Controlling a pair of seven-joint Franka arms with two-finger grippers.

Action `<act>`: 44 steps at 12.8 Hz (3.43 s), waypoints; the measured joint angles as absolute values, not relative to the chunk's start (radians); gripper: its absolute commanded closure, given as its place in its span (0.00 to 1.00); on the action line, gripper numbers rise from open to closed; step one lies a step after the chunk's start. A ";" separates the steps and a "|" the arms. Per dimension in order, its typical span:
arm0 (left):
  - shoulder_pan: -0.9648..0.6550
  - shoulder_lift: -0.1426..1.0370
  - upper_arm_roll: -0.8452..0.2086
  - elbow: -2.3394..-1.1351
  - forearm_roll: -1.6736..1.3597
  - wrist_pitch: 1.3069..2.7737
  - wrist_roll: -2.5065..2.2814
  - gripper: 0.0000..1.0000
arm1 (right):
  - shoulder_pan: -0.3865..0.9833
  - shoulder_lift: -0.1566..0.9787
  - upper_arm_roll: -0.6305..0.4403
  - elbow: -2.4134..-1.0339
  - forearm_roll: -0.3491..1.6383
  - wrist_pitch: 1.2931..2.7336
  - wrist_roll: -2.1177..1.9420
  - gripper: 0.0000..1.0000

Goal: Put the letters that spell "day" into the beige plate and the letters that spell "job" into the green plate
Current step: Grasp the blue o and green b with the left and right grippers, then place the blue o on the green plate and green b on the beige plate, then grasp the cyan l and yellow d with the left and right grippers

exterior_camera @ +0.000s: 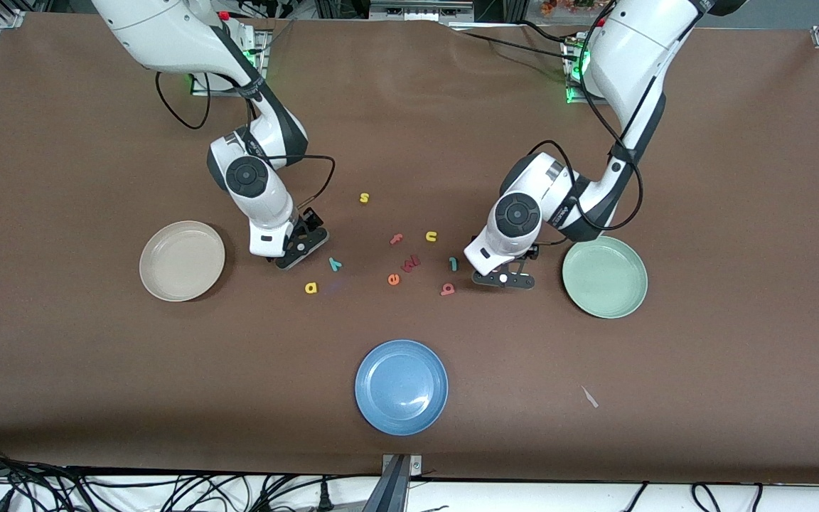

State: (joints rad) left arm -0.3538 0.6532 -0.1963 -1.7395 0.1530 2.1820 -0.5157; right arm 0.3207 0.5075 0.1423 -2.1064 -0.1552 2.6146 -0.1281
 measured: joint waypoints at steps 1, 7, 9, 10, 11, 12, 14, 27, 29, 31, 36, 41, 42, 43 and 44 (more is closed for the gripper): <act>-0.353 0.657 -0.195 -1.750 0.160 2.185 -0.524 0.13 | 0.321 0.515 0.142 -2.106 -0.155 2.620 -0.131 0.14; -0.345 0.666 -0.190 -1.787 0.169 2.215 -0.527 0.76 | 0.321 0.514 0.161 -2.106 -0.155 2.621 -0.128 0.44; -0.343 0.664 -0.191 -1.787 0.169 2.219 -0.529 1.00 | 0.321 0.513 0.170 -2.106 -0.155 2.621 -0.121 0.50; -0.339 0.664 -0.191 -1.786 0.169 2.218 -0.530 1.00 | 0.321 0.513 0.172 -2.106 -0.155 2.621 -0.120 0.53; -0.334 0.658 -0.191 -1.786 0.169 2.213 -0.531 1.00 | 0.321 0.512 0.172 -2.106 -0.155 2.621 -0.120 0.55; -0.329 0.659 -0.189 -1.786 0.169 2.213 -0.531 1.00 | 0.321 0.512 0.172 -2.106 -0.156 2.621 -0.120 0.57; -0.322 0.660 -0.189 -1.786 0.169 2.211 -0.531 1.00 | 0.320 0.511 0.172 -2.106 -0.156 2.620 -0.120 0.66; -0.046 0.610 -0.165 -1.627 0.230 1.861 -0.208 1.00 | 0.320 0.460 0.175 -2.033 -0.155 2.396 0.028 1.00; -0.039 0.654 -0.166 -1.629 0.230 1.902 -0.208 0.84 | 0.318 0.417 0.172 -1.978 -0.146 2.258 0.110 1.00; -0.039 0.681 -0.171 -1.629 0.230 1.915 -0.208 0.00 | 0.317 0.387 0.144 -1.959 -0.098 2.217 0.196 1.00; -0.040 0.682 -0.184 -1.621 0.227 1.922 -0.212 0.00 | 0.306 0.382 -0.028 -1.958 -0.022 2.213 0.252 1.00; -0.086 0.680 -0.248 -1.614 0.074 2.017 -0.340 0.00 | 0.207 0.404 -0.075 -1.958 -0.022 2.213 0.185 1.00; -0.121 0.681 -0.251 -1.614 0.072 2.058 -0.415 0.00 | 0.188 0.416 -0.075 -1.957 -0.022 2.213 0.157 0.58; -0.165 0.684 -0.252 -1.614 0.072 2.082 -0.504 0.00 | 0.170 0.430 -0.076 -1.954 -0.022 2.214 0.130 0.02; -0.213 0.688 -0.252 -1.614 0.072 2.101 -0.599 0.00 | 0.154 0.446 -0.076 -1.945 -0.022 2.214 0.101 0.00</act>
